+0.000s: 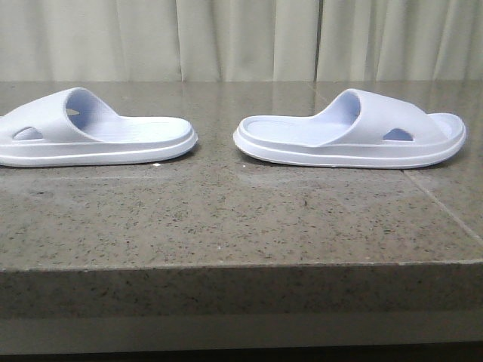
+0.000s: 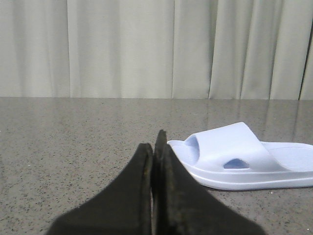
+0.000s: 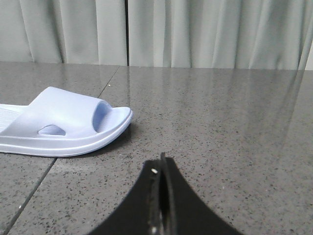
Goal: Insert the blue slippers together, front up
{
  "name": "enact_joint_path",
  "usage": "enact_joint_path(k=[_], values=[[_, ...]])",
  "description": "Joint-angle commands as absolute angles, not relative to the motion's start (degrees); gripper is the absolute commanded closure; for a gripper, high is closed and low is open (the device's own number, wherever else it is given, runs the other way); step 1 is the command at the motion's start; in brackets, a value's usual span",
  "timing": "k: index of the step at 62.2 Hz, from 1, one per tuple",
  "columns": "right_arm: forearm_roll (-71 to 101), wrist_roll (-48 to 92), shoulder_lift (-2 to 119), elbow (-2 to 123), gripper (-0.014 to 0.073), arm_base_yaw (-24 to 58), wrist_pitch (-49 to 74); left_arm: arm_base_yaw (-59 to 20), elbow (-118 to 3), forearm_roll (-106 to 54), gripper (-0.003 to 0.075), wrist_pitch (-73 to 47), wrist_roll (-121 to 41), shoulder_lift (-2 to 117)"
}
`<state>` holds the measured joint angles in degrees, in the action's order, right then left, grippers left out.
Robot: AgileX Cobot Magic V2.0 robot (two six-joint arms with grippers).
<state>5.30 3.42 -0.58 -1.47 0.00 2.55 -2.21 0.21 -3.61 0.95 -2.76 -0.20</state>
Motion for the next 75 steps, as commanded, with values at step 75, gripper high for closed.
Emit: enact_joint_path(k=[75], values=[[4.63, 3.37, -1.56, 3.31, 0.0661, -0.18, -0.57, -2.1, -4.4, -5.2, 0.0741, 7.39, -2.25, -1.14]])
